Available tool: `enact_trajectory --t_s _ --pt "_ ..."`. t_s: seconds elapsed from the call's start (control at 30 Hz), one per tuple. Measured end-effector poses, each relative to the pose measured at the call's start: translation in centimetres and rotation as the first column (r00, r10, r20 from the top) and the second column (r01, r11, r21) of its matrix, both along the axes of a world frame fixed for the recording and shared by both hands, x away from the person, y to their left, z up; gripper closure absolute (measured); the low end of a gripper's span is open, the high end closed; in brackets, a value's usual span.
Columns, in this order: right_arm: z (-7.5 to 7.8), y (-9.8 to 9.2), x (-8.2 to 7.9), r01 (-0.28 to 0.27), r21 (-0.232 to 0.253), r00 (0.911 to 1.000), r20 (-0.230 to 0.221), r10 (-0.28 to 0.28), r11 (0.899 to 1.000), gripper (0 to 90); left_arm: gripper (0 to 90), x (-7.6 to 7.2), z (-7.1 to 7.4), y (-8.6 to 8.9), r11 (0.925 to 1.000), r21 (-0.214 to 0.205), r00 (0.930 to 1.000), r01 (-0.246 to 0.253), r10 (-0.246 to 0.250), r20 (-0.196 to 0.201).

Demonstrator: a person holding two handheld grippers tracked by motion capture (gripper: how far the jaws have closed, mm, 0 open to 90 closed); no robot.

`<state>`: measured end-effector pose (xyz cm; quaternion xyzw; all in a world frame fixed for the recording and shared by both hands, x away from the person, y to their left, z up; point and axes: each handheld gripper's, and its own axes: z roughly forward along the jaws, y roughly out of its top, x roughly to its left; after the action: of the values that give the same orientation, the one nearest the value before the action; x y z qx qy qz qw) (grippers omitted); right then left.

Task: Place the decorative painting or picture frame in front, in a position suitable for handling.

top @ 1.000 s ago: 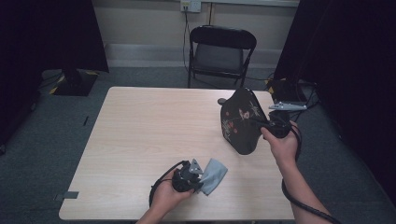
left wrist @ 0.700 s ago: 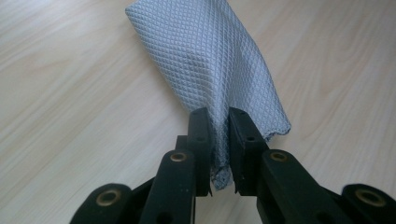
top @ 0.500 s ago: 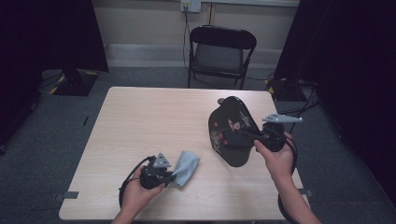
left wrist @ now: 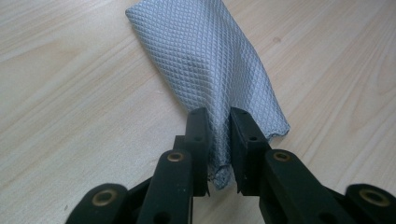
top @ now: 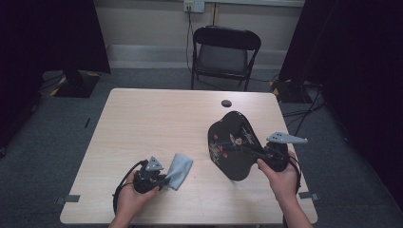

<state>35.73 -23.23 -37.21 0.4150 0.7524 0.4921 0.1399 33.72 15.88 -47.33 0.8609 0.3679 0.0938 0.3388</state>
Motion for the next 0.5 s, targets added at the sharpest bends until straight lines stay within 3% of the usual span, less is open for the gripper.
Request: enact_trajectory --t_s 0.3,0.5 --pt "-0.28 0.09 -0.27 -0.003 0.004 0.9999 0.011 0.003 1.000 79.3 78.2 0.20 -0.16 -0.12 0.9999 -0.010 0.9998 -0.002 0.001 -0.020" --pt "-0.78 0.07 -0.14 -0.001 -0.002 0.9998 0.019 0.001 1.000 59.5 77.8 0.24 -0.32 0.16 0.9999 -0.016 0.9996 -0.004 0.004 -0.027"
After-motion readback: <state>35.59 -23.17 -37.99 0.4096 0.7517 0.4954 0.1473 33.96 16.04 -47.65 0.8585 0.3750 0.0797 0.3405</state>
